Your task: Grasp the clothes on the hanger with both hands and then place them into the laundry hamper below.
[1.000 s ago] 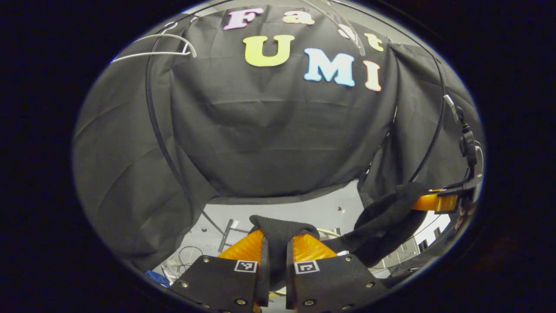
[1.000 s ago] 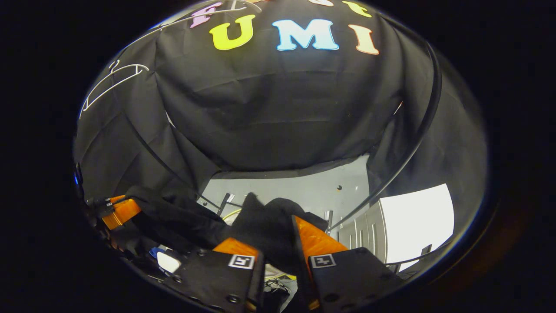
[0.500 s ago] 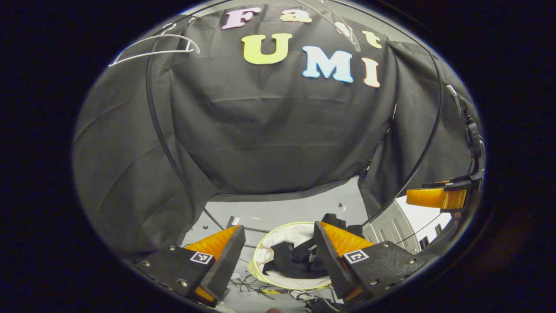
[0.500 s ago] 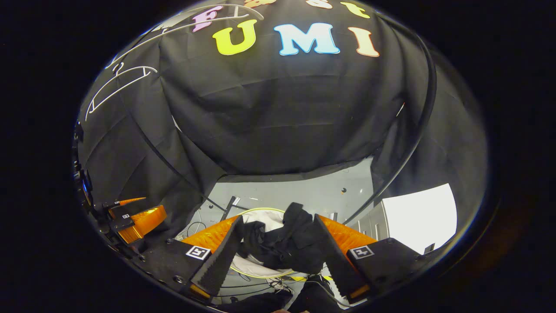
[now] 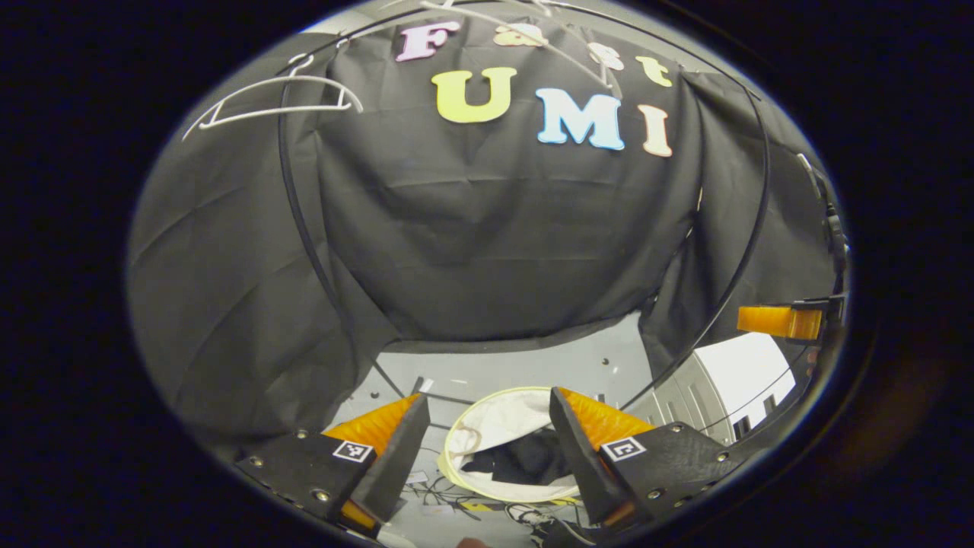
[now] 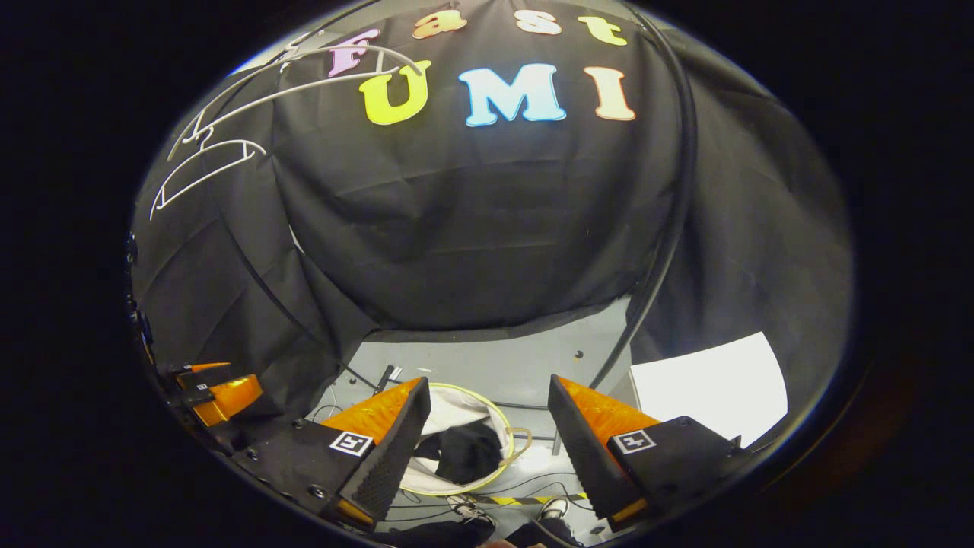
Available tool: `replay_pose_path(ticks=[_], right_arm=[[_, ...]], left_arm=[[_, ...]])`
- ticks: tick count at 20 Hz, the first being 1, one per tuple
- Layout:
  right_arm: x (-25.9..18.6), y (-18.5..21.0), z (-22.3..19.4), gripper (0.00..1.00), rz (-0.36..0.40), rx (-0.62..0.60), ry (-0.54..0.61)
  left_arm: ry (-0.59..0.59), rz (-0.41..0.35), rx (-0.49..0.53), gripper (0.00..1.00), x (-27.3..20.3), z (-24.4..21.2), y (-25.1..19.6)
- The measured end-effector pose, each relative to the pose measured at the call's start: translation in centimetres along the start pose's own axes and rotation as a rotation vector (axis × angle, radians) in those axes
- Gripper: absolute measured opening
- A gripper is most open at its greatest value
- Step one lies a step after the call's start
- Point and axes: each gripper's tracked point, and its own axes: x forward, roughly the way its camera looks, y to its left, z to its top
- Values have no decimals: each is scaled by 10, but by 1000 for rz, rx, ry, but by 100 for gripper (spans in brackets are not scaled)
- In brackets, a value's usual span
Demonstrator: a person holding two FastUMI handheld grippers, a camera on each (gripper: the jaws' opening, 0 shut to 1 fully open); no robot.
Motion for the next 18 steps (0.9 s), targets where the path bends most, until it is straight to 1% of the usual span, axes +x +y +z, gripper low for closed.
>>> replay_pose_path(ticks=[4,6,7,9,11,12,14,17,18], right_arm=[[-22,-40,16,98,3,-17,-67],[-38,-59,31,98,3,-9,-120],[-46,-67,40,98,7,1,-152],[-64,-80,60,98,19,7,-222],[-84,-93,77,98,33,5,-290],[-93,-97,87,93,42,3,-326],[-110,-103,107,93,64,-6,-392],[-138,-115,135,93,60,5,-477],[-146,-120,142,98,54,19,-501]], left_arm=[[-71,86,-10,93,-48,35,-26],[-152,109,-12,92,-72,67,-46],[-193,122,-5,94,-85,83,-57],[-275,150,5,93,-120,115,-76],[-350,159,-1,93,-148,144,-99],[-384,165,-7,93,-161,157,-109],[-424,162,-42,93,-183,170,-128],[-486,115,-89,93,-213,199,-153],[-518,106,-88,93,-223,211,-155]])
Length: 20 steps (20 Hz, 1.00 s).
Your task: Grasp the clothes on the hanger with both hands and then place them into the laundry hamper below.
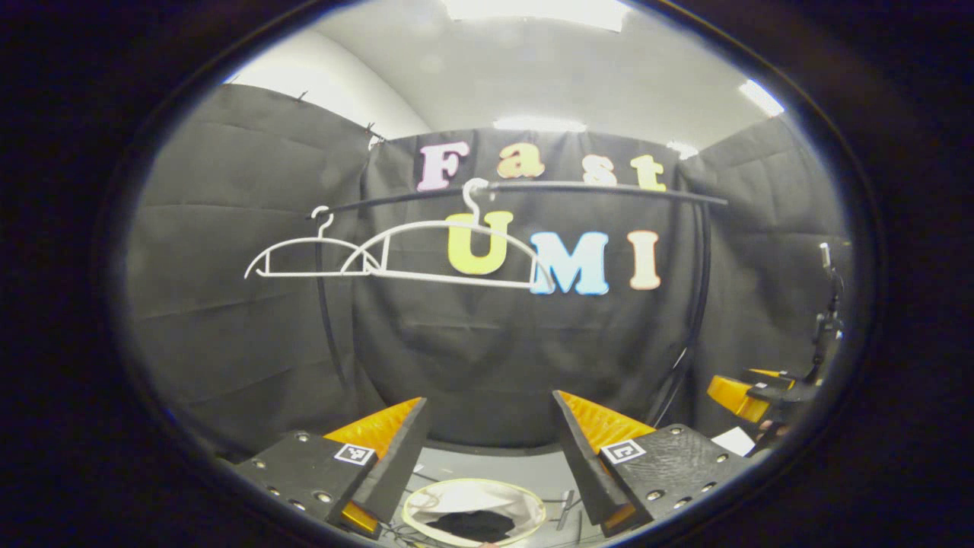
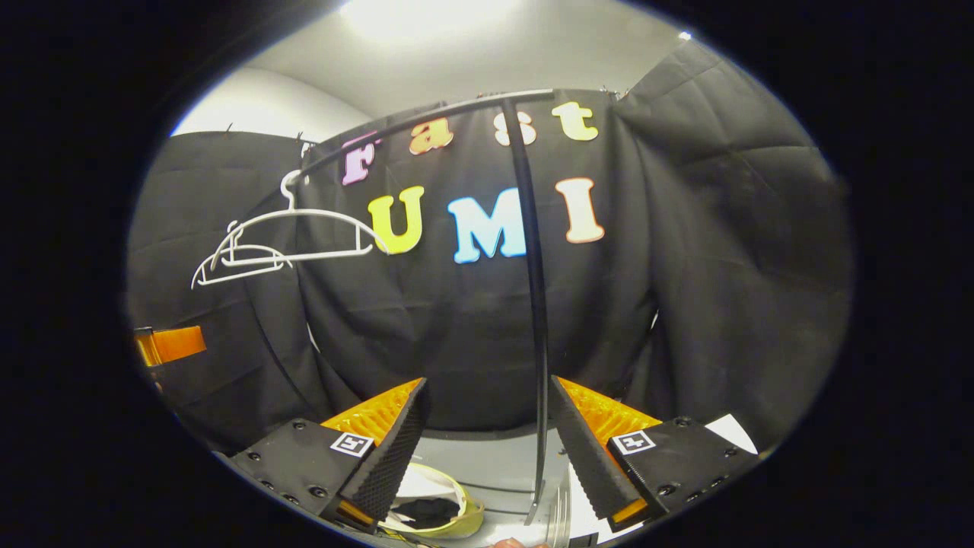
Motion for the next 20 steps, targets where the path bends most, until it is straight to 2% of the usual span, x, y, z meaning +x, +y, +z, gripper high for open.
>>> replay_pose_path(ticks=[6,8,12,15,20], right_arm=[[-13,-6,45,98,-96,58,-87],[-20,-3,54,95,-131,57,-124],[-35,13,69,98,-162,70,-190],[-48,20,67,98,-202,60,-207],[-59,25,67,98,-247,29,-226]], left_arm=[[-176,-29,-23,92,-1,78,25],[-191,-29,-16,92,-4,80,40],[-242,-60,-43,92,-15,80,59],[-250,-83,-42,92,-6,72,71],[-299,-76,-70,92,-2,71,82]])
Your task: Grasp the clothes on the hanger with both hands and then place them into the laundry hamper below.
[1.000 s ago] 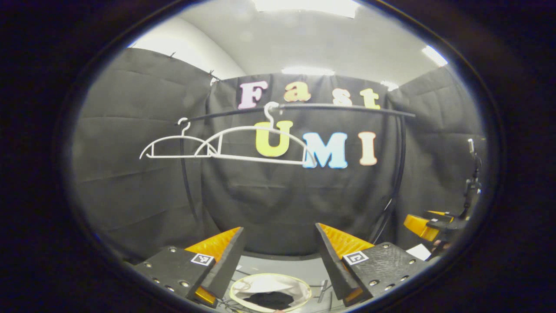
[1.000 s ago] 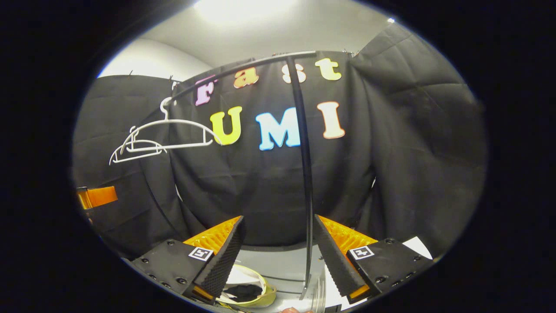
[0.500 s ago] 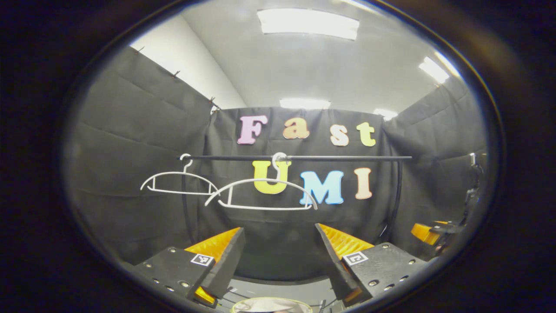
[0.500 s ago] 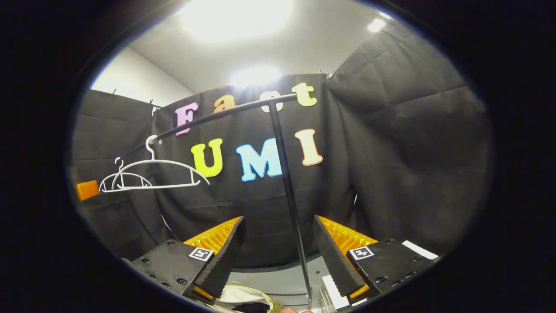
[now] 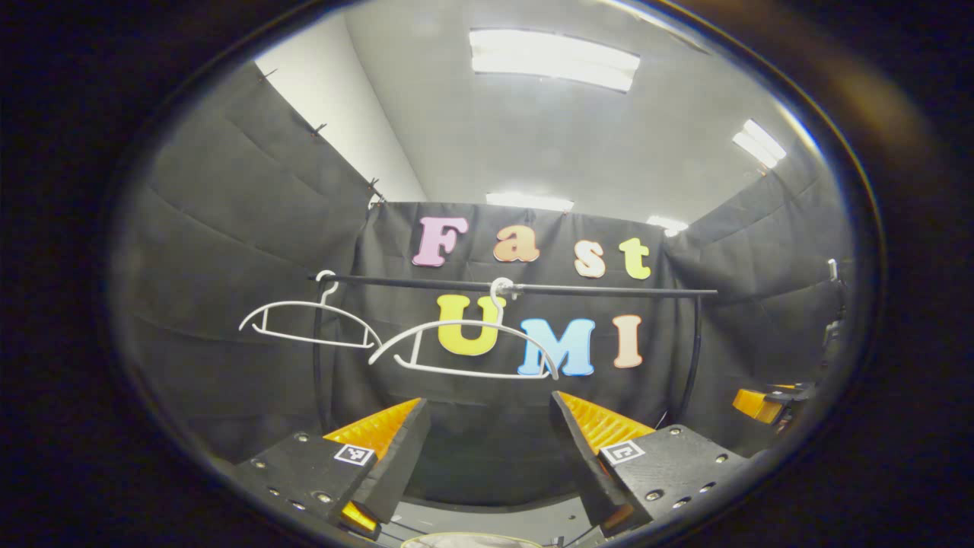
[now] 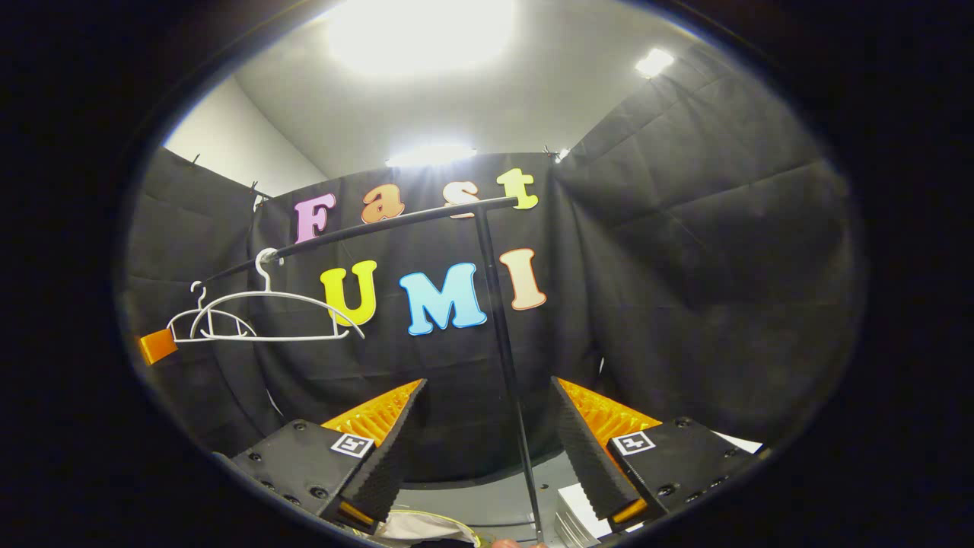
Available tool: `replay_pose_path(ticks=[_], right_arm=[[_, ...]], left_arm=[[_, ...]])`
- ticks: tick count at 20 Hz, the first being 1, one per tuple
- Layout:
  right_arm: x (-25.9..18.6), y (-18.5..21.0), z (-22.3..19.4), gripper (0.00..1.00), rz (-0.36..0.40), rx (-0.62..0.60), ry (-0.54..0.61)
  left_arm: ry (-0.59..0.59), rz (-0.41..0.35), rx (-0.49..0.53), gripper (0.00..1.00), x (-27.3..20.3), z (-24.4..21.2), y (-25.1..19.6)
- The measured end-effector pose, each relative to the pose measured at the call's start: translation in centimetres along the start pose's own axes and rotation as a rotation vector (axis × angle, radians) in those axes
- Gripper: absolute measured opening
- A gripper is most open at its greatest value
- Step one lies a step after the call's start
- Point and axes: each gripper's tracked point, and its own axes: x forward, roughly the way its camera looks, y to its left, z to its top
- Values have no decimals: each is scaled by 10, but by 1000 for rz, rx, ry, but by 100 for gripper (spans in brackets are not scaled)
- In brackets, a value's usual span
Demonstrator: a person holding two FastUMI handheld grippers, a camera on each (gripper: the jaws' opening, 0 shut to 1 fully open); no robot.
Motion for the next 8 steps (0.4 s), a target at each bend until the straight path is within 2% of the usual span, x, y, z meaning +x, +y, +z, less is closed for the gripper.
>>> replay_pose_path(ticks=[4,8], right_arm=[[-3,4,0,98,-23,3,-20],[-8,1,-1,98,-39,-12,-26]], left_arm=[[79,-28,-25,92,8,-33,0],[102,-6,4,92,10,-45,4]])
